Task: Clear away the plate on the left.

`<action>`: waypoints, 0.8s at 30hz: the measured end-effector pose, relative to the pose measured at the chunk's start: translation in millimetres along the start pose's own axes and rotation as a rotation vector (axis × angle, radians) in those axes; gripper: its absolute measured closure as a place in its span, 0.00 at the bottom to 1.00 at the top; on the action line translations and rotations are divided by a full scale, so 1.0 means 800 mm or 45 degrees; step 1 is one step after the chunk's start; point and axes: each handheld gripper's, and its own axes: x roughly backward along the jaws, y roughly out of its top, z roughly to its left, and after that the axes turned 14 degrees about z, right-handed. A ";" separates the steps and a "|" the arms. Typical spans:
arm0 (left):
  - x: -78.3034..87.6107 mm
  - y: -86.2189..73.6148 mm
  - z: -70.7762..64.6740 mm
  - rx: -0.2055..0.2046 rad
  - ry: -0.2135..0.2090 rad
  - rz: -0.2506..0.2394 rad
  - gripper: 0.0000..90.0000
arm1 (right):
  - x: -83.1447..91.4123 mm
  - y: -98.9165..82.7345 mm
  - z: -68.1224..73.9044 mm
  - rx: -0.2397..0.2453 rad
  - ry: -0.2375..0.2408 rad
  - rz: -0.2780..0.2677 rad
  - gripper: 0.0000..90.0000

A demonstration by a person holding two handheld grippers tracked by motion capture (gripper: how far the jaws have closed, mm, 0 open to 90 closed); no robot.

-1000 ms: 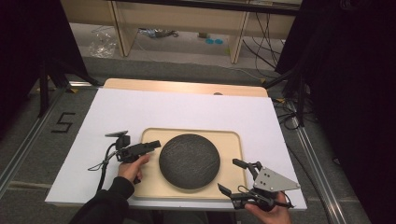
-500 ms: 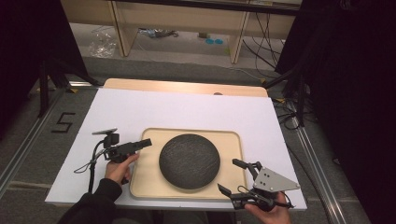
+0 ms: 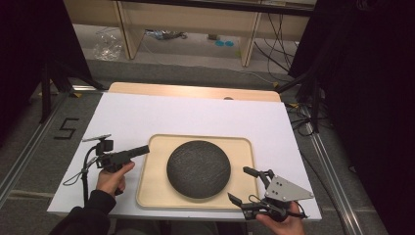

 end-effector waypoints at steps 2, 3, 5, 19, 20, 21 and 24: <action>0.006 0.000 0.000 -0.006 0.013 -0.004 0.29 | 0.000 0.000 0.000 -0.004 -0.004 -0.007 0.18; 0.009 0.000 0.001 -0.003 0.005 -0.014 0.29 | 0.000 0.000 0.000 -0.003 -0.005 -0.004 0.18; 0.014 0.000 0.002 -0.007 0.005 -0.026 0.29 | 0.000 0.000 0.000 -0.004 -0.005 -0.002 0.18; 0.044 -0.004 0.004 -0.076 0.053 -0.039 0.29 | 0.001 0.000 0.000 -0.002 -0.003 0.001 0.17; 0.046 -0.005 0.005 -0.082 0.054 -0.042 0.29 | 0.001 0.000 0.000 -0.004 -0.005 0.001 0.17; 0.049 -0.006 0.005 -0.084 0.056 -0.046 0.29 | 0.001 0.000 0.000 -0.011 -0.006 -0.005 0.17; 0.053 -0.008 0.004 -0.102 0.071 -0.046 0.29 | 0.000 0.000 0.000 -0.003 -0.004 0.000 0.17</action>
